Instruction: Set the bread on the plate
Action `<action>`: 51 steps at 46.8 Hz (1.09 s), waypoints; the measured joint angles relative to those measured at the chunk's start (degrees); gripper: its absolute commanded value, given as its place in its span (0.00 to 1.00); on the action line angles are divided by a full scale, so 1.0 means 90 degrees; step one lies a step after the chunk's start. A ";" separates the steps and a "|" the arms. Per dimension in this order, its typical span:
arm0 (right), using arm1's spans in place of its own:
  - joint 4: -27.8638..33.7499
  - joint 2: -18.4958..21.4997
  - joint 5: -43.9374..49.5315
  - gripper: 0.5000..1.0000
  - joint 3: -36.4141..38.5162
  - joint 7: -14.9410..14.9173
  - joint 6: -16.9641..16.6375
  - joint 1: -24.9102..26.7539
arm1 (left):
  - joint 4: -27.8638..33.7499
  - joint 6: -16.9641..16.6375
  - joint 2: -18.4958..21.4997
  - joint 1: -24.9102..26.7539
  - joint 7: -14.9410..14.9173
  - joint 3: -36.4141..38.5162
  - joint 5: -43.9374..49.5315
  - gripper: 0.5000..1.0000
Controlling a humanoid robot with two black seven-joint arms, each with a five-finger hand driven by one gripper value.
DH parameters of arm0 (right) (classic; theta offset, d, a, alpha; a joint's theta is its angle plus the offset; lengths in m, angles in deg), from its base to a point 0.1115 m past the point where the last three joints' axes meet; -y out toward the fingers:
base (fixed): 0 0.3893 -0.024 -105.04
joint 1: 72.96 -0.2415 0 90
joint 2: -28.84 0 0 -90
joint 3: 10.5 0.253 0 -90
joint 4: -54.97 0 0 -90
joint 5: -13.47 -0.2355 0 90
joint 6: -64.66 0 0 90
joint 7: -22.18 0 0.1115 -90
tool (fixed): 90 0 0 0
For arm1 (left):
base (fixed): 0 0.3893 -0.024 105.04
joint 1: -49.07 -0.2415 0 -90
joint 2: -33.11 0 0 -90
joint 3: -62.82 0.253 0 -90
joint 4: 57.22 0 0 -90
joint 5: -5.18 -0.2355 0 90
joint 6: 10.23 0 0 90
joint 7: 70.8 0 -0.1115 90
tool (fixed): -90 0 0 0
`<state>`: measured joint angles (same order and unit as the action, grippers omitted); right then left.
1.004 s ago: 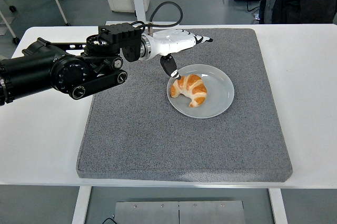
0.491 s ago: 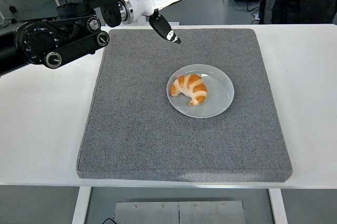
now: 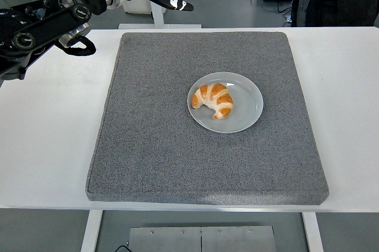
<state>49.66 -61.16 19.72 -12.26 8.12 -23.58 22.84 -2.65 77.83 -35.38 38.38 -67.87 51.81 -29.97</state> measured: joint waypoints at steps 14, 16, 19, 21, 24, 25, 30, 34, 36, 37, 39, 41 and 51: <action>-0.0029 0.0000 0.0048 1.00 0.0018 -0.0023 -0.0003 -0.0999 | -0.0471 -0.0017 -0.0169 -0.0769 -0.0081 -0.1316 0.1301 0.97; -0.0023 0.0000 0.0049 1.00 0.0018 -0.0022 -0.0004 -0.0996 | -0.0539 -0.0015 -0.0216 -0.0887 -0.0083 -0.1521 0.1407 0.97; -0.0012 0.0000 0.0049 1.00 0.0007 -0.0022 -0.0003 -0.0895 | -0.0669 -0.0006 -0.0248 -0.1024 -0.0077 -0.1750 0.1524 0.97; -0.0005 0.0000 0.0048 1.00 0.0007 -0.0020 -0.0003 -0.0702 | -0.0767 -0.0002 -0.0266 -0.1120 -0.0069 -0.1902 0.1615 0.97; -0.0005 0.0000 0.0026 1.00 0.0014 -0.0018 -0.0002 -0.0489 | -0.0888 0.0009 -0.0300 -0.1249 -0.0070 -0.2116 0.1812 0.97; -0.0007 0.0000 0.0009 1.00 0.0015 -0.0018 -0.0001 -0.0453 | -0.0924 0.0008 -0.0324 -0.1284 -0.0067 -0.2174 0.1884 0.97; -0.0030 0.0000 -0.0009 1.00 0.0013 -0.0019 -0.0001 -0.0424 | -0.1106 0.0020 -0.0482 -0.1421 -0.0065 -0.2320 0.2181 0.97; -0.0042 0.0000 -0.0011 1.00 0.0002 -0.0018 -0.0005 -0.0408 | -0.1230 0.0023 -0.0559 -0.1499 -0.0047 -0.2389 0.2322 0.97; -0.0044 0.0000 -0.0011 1.00 0.0000 -0.0020 -0.0007 -0.0407 | -0.1283 0.0026 -0.0589 -0.1533 -0.0036 -0.2455 0.2396 0.97; -0.0042 0.0000 -0.0011 1.00 0.0000 -0.0019 -0.0007 -0.0406 | -0.1303 0.0027 -0.0602 -0.1554 -0.0033 -0.2504 0.2439 0.97; -0.0041 0.0000 -0.0011 1.00 0.0001 -0.0019 -0.0010 -0.0396 | -0.1328 0.0029 -0.0614 -0.1601 -0.0027 -0.2579 0.2486 0.97; -0.0038 0.0000 -0.0011 1.00 0.0000 -0.0018 -0.0011 -0.0381 | -0.1350 0.0036 -0.0643 -0.1644 -0.0027 -0.2646 0.2512 0.97; -0.0015 0.0000 -0.0011 1.00 0.0005 -0.0012 -0.0004 -0.0270 | -0.1724 0.0076 -0.0947 -0.1751 -0.0031 -0.2991 0.2709 0.97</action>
<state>49.53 -61.16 19.62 -12.21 8.01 -23.62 20.40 -18.17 78.51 -43.90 22.62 -68.15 24.89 -5.59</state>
